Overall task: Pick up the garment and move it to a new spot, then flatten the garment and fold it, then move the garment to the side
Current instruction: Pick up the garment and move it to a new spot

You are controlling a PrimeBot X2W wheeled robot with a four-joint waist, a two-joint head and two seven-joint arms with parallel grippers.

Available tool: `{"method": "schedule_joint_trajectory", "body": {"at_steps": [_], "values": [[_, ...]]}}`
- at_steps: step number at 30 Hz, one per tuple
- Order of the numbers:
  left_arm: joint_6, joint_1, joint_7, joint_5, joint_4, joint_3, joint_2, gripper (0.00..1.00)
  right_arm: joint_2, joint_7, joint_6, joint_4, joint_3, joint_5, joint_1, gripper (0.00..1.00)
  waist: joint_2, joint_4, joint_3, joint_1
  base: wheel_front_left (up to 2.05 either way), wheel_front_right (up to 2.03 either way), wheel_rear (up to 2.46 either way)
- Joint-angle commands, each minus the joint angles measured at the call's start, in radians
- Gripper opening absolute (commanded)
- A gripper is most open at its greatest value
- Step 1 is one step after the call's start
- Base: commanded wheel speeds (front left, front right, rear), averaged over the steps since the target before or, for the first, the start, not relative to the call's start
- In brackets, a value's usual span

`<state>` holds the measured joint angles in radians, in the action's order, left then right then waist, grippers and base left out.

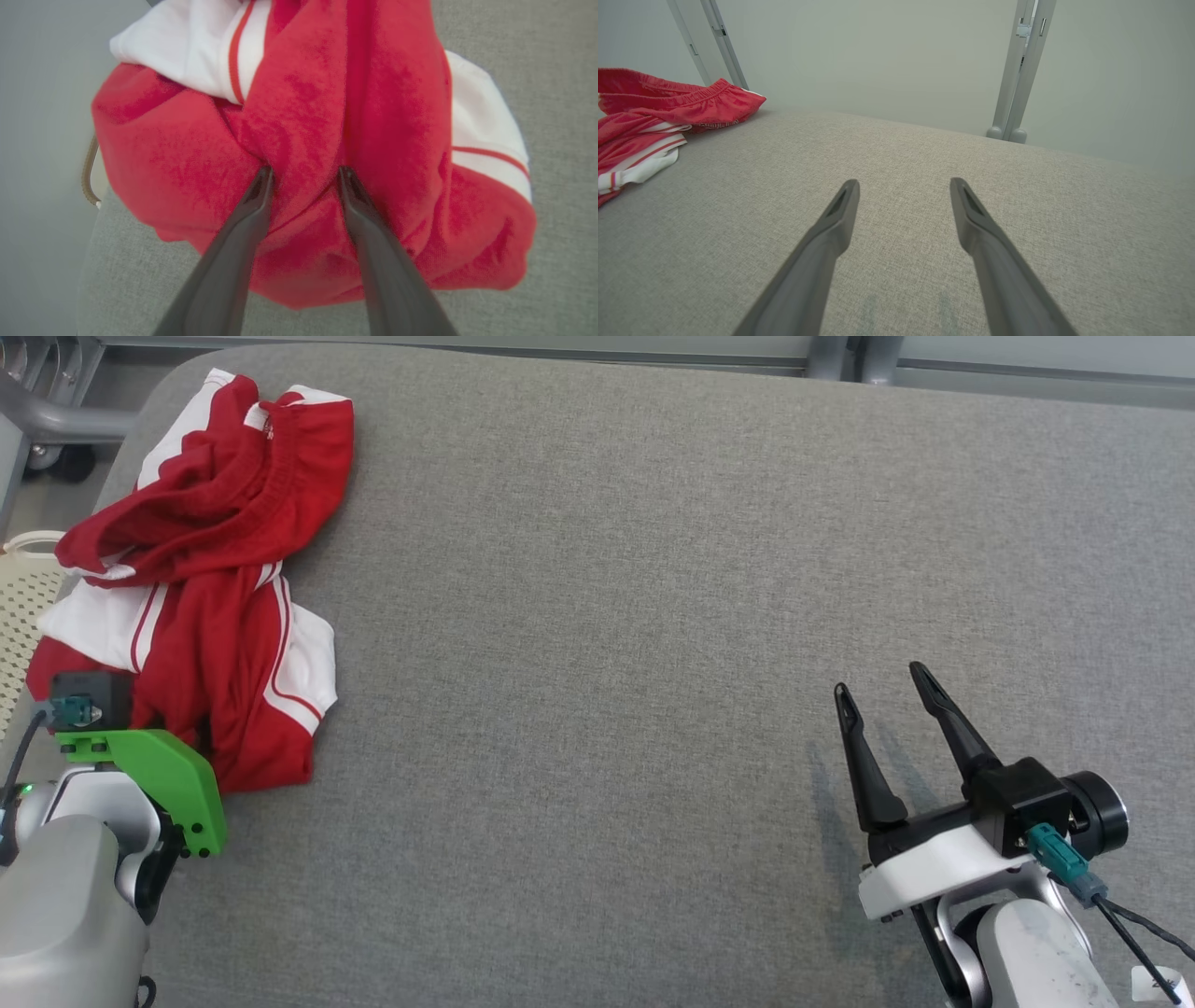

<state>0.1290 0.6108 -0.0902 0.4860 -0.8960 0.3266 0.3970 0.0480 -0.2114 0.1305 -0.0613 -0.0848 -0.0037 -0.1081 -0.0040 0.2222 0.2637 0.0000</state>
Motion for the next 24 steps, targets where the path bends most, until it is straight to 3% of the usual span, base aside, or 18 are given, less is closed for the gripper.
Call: {"method": "schedule_joint_trajectory", "body": {"at_steps": [1, 2, 13, 24], "values": [[0.001, 0.012, 0.002, 0.013, -0.028, 0.004, -0.004, 0.13, 0.004, 0.003, 0.0, 0.003, -0.005, 0.001, -0.008, 1.0, 0.004, -0.002, -0.003, 0.0, 0.0, 0.0, 0.0], [0.001, 0.011, 0.007, 0.018, -0.039, 0.008, -0.005, 0.0, 0.004, 0.003, 0.0, 0.003, -0.006, 0.004, -0.008, 1.0, 0.004, -0.003, -0.005, 0.0, 0.0, 0.0, 0.0], [0.001, 0.049, 0.152, 0.021, -0.091, 0.009, 0.007, 0.0, 0.004, -0.014, 0.0, -0.024, 0.003, 0.025, -0.001, 1.0, 0.004, 0.002, -0.045, 0.0, 0.0, 0.0, 0.0], [0.001, 0.138, 0.218, 0.0, 0.003, 0.068, 0.069, 0.0, 0.004, -0.04, 0.0, -0.065, 0.005, 0.077, 0.025, 1.0, 0.004, 0.021, -0.141, 0.0, 0.0, 0.0, 0.0]]}}
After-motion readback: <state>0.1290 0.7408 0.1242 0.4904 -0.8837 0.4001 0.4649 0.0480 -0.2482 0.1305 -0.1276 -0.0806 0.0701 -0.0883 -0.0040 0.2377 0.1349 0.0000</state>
